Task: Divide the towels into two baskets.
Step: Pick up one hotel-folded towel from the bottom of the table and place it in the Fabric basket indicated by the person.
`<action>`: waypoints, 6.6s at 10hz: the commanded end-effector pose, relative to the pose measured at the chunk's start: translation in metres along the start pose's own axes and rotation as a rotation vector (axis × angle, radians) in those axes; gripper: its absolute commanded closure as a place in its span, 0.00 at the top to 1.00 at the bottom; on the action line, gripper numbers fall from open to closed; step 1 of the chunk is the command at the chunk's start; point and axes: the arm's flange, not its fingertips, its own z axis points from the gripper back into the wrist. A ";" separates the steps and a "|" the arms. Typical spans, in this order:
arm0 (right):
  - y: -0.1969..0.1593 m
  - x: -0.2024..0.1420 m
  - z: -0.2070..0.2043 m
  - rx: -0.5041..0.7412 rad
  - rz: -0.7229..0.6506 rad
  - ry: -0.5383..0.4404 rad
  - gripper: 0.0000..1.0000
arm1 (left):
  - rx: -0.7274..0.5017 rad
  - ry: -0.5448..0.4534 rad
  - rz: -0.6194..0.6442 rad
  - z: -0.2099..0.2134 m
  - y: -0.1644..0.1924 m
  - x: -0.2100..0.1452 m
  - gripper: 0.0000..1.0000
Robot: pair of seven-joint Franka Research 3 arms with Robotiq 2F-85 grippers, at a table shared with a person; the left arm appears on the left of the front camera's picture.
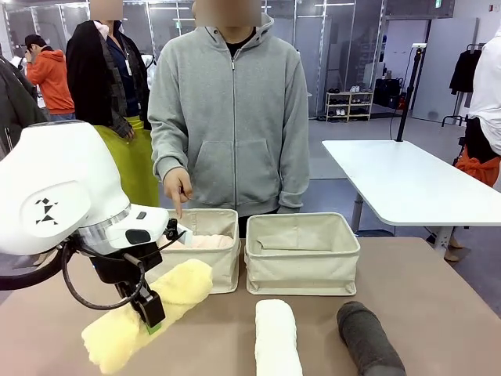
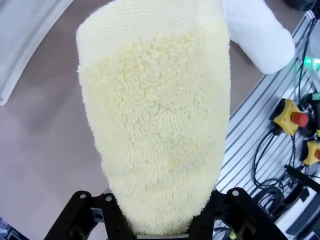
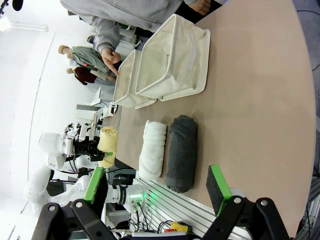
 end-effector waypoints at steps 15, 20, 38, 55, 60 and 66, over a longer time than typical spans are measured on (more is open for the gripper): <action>0.003 -0.001 0.001 0.010 0.005 -0.010 1.00 | 0.226 0.244 -0.625 -0.003 0.197 0.211 0.35; 0.003 -0.001 0.001 0.010 0.005 -0.010 1.00 | 0.211 0.245 -0.621 -0.013 0.207 0.210 0.71; 0.003 -0.001 0.001 0.010 0.005 -0.010 1.00 | 0.209 0.219 -0.587 -0.014 0.205 0.209 1.00; 0.003 -0.001 0.001 0.010 0.005 -0.010 1.00 | -0.903 -0.755 0.569 -0.004 0.261 -0.303 1.00; 0.003 -0.001 0.001 0.010 0.005 -0.010 1.00 | -0.948 -0.731 0.594 -0.009 0.255 -0.318 1.00; 0.003 -0.001 0.001 0.010 0.005 -0.010 1.00 | -0.948 -0.731 0.594 -0.009 0.255 -0.318 1.00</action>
